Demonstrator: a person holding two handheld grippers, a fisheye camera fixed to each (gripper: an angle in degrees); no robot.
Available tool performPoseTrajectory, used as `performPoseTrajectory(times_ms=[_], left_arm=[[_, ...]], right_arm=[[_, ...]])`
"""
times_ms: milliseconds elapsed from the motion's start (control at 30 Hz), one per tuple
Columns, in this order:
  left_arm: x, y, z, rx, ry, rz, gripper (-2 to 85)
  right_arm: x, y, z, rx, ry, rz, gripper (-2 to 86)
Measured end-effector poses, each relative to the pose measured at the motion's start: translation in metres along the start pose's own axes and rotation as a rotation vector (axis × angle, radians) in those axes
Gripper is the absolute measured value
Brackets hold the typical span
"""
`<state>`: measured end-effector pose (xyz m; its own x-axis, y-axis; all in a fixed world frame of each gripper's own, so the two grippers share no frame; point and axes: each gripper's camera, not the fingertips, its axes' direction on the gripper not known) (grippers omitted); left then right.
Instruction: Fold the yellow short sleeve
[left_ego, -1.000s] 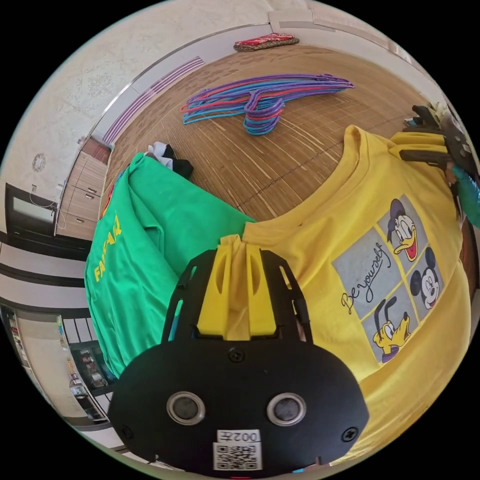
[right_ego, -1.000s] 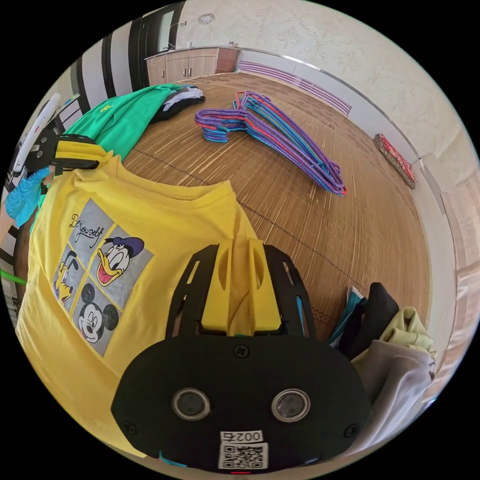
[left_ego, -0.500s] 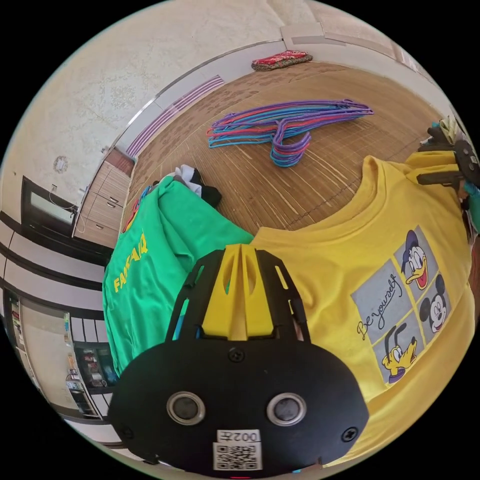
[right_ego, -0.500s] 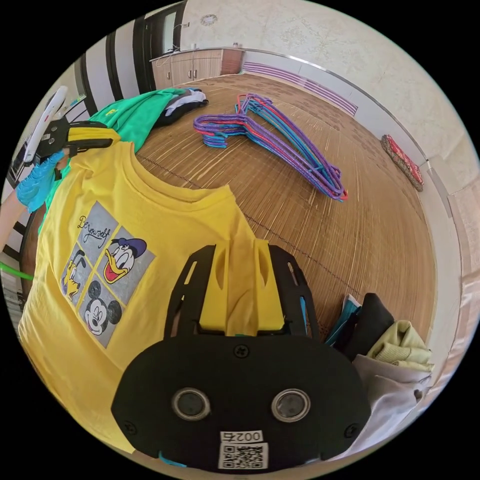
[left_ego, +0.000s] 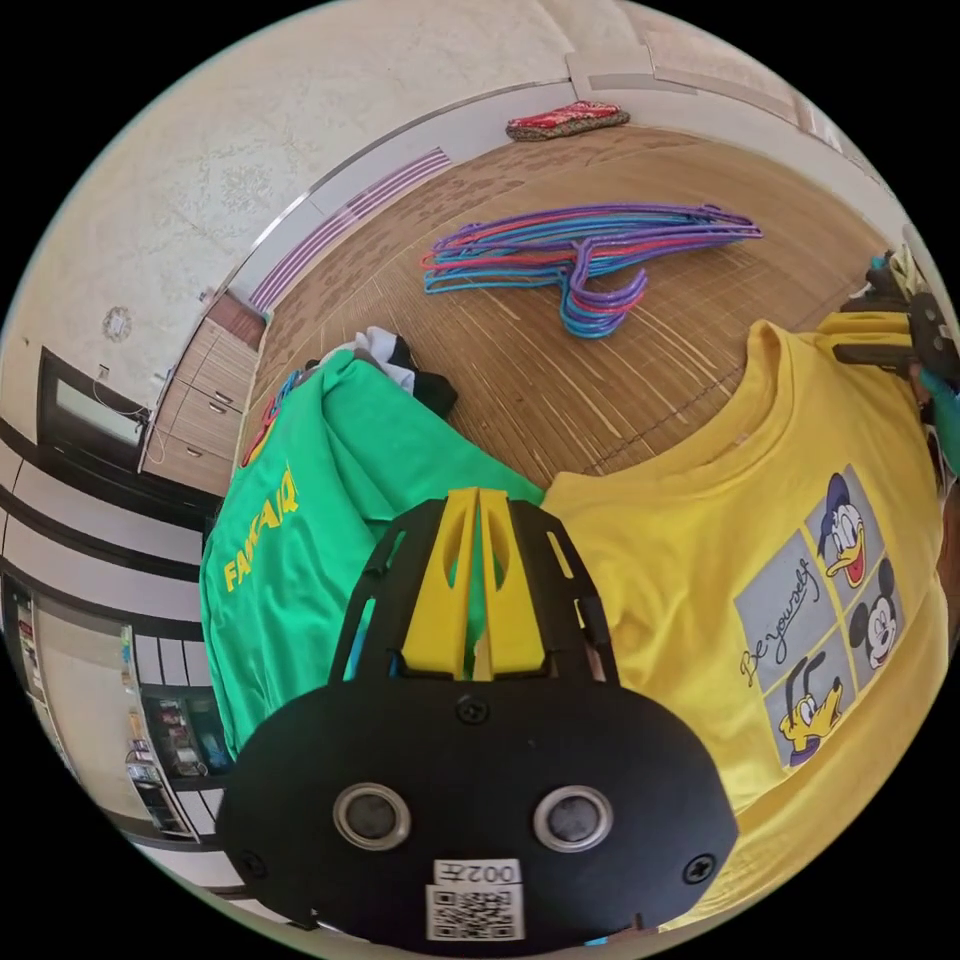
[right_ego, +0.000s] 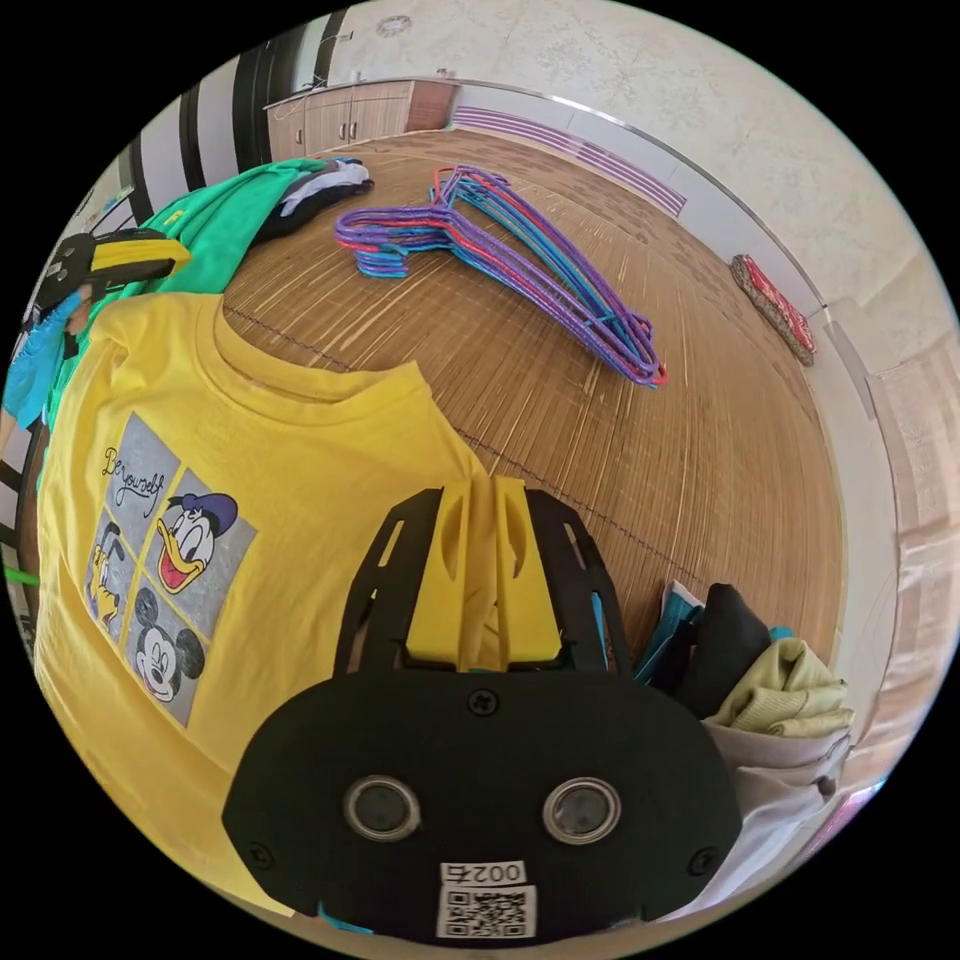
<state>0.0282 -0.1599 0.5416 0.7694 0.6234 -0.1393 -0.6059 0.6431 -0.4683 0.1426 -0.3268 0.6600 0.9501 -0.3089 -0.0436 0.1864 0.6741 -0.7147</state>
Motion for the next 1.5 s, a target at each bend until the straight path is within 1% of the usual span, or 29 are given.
performPoseTrajectory(times_ms=[100, 200, 333, 400, 567, 667, 767, 900, 1033, 1100, 1133, 1267, 1367, 1500], left_arm=[[-0.018, 0.016, -0.015, 0.049, 0.031, -0.007, -0.9], [-0.038, 0.038, -0.027, 0.066, 0.046, -0.009, -0.8], [-0.063, 0.082, -0.036, 0.066, 0.101, -0.046, 1.5], [-0.071, 0.104, -0.037, 0.062, 0.148, -0.069, 2.8], [-0.075, 0.164, -0.034, 0.055, 0.231, -0.106, 4.5], [-0.072, 0.189, -0.027, 0.046, 0.281, -0.12, 4.9], [-0.072, 0.208, -0.019, 0.049, 0.314, -0.14, 4.6], [-0.074, 0.225, -0.011, 0.061, 0.363, -0.172, 2.0], [-0.078, 0.241, -0.004, 0.081, 0.37, -0.212, -0.8], [-0.08, 0.248, -0.003, 0.097, 0.383, -0.23, -1.2], [-0.081, 0.253, -0.002, 0.105, 0.384, -0.241, -1.3], [-0.081, 0.27, -0.007, 0.153, 0.393, -0.251, -1.2], [-0.075, 0.278, -0.011, 0.171, 0.401, -0.216, -1.2], [-0.063, 0.285, -0.012, 0.177, 0.445, -0.151, -1.2]], right_arm=[[-0.003, -0.001, -0.006, 0.003, -0.024, 0.007, 5.2], [-0.009, 0.002, -0.023, 0.054, -0.028, 0.024, 5.9], [-0.029, 0.007, -0.056, 0.172, -0.059, -0.005, 6.2], [-0.044, 0.008, -0.07, 0.226, -0.099, -0.042, 6.4], [-0.109, -0.002, -0.105, 0.354, -0.284, -0.212, 8.3], [-0.154, -0.014, -0.116, 0.387, -0.386, -0.307, 9.8], [-0.201, -0.028, -0.119, 0.388, -0.429, -0.386, 10.8], [-0.252, -0.041, -0.11, 0.379, -0.42, -0.428, 11.4], [-0.293, -0.057, -0.095, 0.332, -0.331, -0.418, 11.4], [-0.304, -0.064, -0.089, 0.289, -0.278, -0.41, 10.5], [-0.306, -0.067, -0.088, 0.279, -0.254, -0.392, 8.7], [-0.296, -0.062, -0.1, 0.342, -0.267, -0.309, 5.3], [-0.279, -0.049, -0.107, 0.38, -0.279, -0.276, 5.1], [-0.255, -0.032, -0.104, 0.348, -0.265, -0.221, 4.9]])
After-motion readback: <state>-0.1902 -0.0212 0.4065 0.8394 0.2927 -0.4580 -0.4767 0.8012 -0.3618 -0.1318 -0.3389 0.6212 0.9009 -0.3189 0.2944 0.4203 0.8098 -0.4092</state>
